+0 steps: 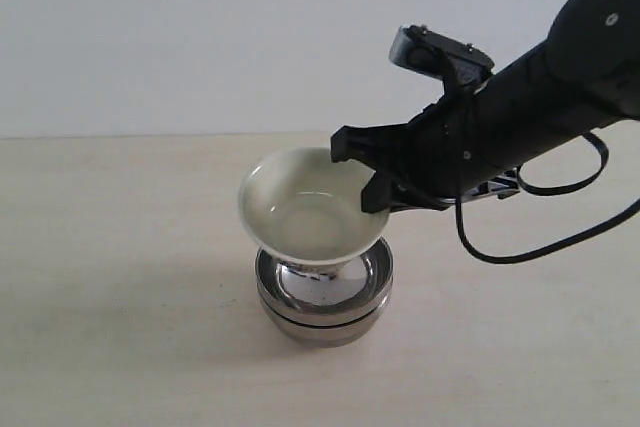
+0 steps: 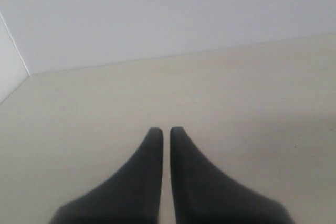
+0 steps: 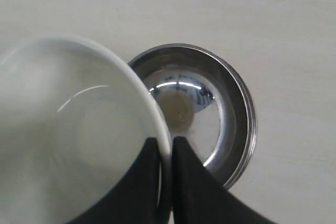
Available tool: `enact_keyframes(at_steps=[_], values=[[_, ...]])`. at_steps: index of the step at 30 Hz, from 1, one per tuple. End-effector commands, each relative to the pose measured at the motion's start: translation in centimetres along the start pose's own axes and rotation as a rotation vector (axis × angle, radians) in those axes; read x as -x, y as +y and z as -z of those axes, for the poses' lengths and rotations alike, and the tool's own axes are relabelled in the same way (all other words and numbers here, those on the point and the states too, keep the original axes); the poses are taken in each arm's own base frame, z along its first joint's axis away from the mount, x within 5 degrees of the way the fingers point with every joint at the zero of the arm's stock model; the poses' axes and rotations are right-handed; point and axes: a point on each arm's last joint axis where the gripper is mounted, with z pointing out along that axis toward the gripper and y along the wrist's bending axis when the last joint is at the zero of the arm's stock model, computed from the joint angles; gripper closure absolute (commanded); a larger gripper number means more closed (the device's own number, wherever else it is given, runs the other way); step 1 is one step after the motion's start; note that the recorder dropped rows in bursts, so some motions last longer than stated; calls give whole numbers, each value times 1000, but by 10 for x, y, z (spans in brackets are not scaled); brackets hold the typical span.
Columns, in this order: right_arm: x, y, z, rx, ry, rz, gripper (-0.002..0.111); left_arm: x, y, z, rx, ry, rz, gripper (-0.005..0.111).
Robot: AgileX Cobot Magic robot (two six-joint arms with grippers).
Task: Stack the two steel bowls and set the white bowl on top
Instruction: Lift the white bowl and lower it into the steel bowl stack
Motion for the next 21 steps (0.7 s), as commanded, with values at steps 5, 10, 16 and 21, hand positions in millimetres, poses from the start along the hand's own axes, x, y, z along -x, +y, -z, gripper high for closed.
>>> enact_keyframes(at_steps=[5, 10, 16, 21], values=[[0, -9, -26, -31, 11, -21, 108, 0, 0, 0, 1, -8, 17, 103], [-1, -14, -36, -47, 22, -11, 108, 0, 0, 0, 1, -8, 17, 103], [-4, -19, -45, -62, 42, -7, 108, 0, 0, 0, 1, -8, 17, 103], [-5, -20, -49, -68, 51, -7, 108, 0, 0, 0, 1, -8, 17, 103]])
